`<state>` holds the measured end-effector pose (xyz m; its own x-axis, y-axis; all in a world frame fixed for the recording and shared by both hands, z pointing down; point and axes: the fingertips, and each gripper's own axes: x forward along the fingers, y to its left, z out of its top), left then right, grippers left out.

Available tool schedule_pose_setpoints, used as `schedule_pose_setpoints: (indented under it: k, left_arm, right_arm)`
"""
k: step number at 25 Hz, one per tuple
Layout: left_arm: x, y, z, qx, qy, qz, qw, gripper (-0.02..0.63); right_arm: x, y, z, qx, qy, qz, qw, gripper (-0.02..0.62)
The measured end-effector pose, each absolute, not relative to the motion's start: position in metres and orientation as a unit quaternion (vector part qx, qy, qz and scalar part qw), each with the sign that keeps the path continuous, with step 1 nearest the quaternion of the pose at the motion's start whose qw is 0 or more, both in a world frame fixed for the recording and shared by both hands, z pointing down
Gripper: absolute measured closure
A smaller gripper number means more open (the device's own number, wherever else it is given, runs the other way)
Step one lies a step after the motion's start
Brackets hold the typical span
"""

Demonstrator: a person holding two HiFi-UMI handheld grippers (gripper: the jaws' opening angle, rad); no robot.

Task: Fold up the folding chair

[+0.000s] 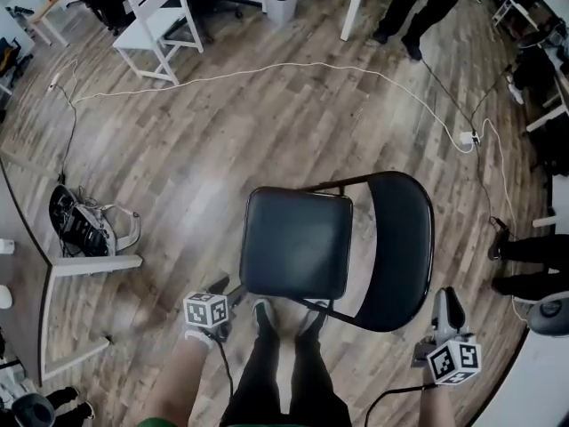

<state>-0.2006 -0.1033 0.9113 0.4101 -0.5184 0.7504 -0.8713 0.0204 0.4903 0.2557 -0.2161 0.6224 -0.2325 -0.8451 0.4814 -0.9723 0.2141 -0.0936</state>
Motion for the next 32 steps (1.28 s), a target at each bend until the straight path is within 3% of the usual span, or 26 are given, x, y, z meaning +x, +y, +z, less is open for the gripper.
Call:
schedule_pose_setpoints:
  k: [9,14,21,32]
  left_arm:
    - [-0.221,-0.104,1.004,0.639,-0.504,0.143,0.563,0.235]
    - [-0.220,-0.109,1.064,0.632,-0.487,0.124,0.590,0.206]
    - [-0.217,-0.123,1.096,0.636,-0.419,0.021,0.647,0.192]
    - [-0.185,-0.140,1.113,0.638,-0.334,-0.041,0.693,0.179]
  right_arm:
    - [0.256,-0.220,0.685,0.566,-0.745,0.310,0.170,0.311]
    - [0.257,-0.213,0.716,0.544,-0.741,0.333,0.209,0.286]
    - [0.231,-0.217,0.746,0.518,-0.730,0.354,0.271,0.285]
    - [0.224,-0.220,0.770,0.518,-0.710,0.396,0.267,0.270]
